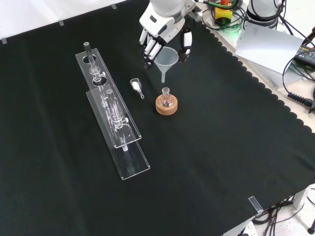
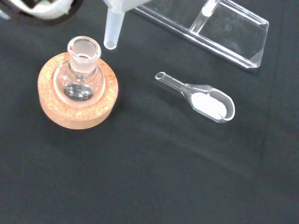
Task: Place the funnel on the round-bottom flask.
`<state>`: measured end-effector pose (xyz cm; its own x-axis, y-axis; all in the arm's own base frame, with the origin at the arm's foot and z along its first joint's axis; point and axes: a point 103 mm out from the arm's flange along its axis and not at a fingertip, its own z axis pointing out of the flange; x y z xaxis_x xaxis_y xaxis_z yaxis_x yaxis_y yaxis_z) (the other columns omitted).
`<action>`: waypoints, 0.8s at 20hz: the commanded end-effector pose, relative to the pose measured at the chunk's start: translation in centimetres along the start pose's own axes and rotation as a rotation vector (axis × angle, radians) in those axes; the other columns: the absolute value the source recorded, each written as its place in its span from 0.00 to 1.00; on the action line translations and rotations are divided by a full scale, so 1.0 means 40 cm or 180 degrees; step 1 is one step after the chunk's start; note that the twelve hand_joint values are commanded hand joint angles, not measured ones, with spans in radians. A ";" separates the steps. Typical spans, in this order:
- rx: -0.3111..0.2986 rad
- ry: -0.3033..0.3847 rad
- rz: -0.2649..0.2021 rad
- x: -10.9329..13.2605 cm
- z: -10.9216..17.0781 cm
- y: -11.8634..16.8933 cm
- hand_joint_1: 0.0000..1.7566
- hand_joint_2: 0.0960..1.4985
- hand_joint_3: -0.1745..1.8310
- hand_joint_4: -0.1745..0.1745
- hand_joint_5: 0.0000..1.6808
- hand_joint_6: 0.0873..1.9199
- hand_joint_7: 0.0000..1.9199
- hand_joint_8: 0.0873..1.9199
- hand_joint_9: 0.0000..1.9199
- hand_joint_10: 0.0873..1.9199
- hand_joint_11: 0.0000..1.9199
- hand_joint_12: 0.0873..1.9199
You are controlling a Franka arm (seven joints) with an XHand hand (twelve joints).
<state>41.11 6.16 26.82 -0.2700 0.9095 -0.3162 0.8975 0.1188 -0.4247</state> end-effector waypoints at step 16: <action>0.0102 -0.0033 -0.0089 0.041 0.011 0.034 0.51 0.47 0.40 0.41 0.43 0.41 0.36 0.35 0.61 0.16 0.43 0.54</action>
<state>41.42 8.00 26.33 -0.3037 0.9012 -0.3093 0.8865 0.1483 -0.4384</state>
